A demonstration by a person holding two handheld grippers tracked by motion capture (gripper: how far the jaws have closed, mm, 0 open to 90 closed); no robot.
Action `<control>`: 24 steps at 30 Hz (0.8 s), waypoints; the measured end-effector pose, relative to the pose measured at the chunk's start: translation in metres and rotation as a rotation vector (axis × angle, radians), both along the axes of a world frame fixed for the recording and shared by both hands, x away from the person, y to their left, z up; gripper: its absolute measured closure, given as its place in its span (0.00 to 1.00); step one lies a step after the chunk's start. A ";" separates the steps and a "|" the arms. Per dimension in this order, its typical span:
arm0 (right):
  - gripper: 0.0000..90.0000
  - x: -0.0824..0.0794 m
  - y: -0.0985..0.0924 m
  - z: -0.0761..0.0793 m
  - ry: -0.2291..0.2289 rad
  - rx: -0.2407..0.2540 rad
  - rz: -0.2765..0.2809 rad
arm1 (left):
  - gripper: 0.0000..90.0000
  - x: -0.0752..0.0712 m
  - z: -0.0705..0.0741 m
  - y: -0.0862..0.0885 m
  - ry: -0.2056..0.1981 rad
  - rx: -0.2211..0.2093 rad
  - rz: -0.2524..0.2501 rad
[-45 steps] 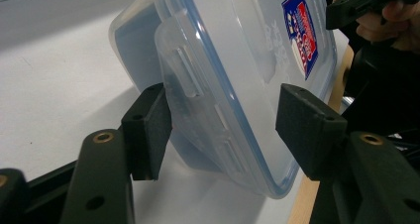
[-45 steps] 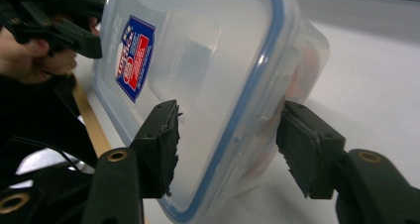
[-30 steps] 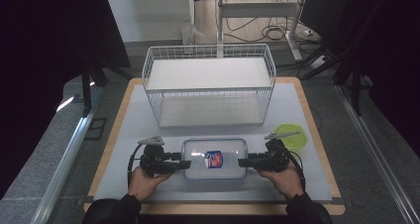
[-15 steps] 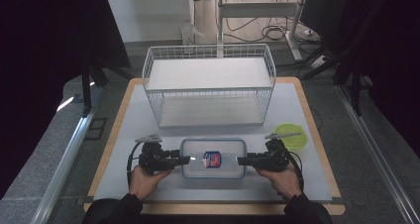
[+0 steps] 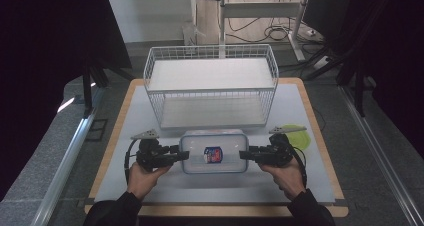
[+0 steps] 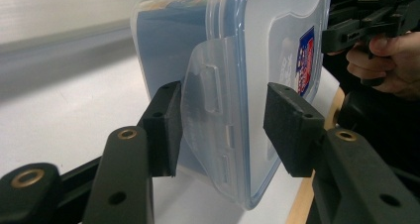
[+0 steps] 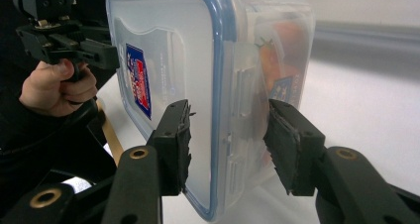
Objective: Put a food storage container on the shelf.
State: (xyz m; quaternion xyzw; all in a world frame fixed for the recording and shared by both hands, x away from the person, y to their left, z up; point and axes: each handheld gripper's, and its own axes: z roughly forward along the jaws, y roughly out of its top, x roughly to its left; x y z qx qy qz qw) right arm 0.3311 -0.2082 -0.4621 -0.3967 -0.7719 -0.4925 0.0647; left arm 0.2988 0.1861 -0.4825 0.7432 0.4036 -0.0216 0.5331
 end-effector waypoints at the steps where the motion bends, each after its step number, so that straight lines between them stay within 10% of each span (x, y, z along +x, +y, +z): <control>1: 0.59 0.000 0.000 0.002 -0.002 0.002 -0.001 | 0.57 0.001 0.001 0.000 0.000 -0.001 -0.002; 24: 0.60 0.023 0.009 0.060 -0.103 0.043 0.008 | 0.57 0.018 0.060 0.011 -0.073 0.006 0.014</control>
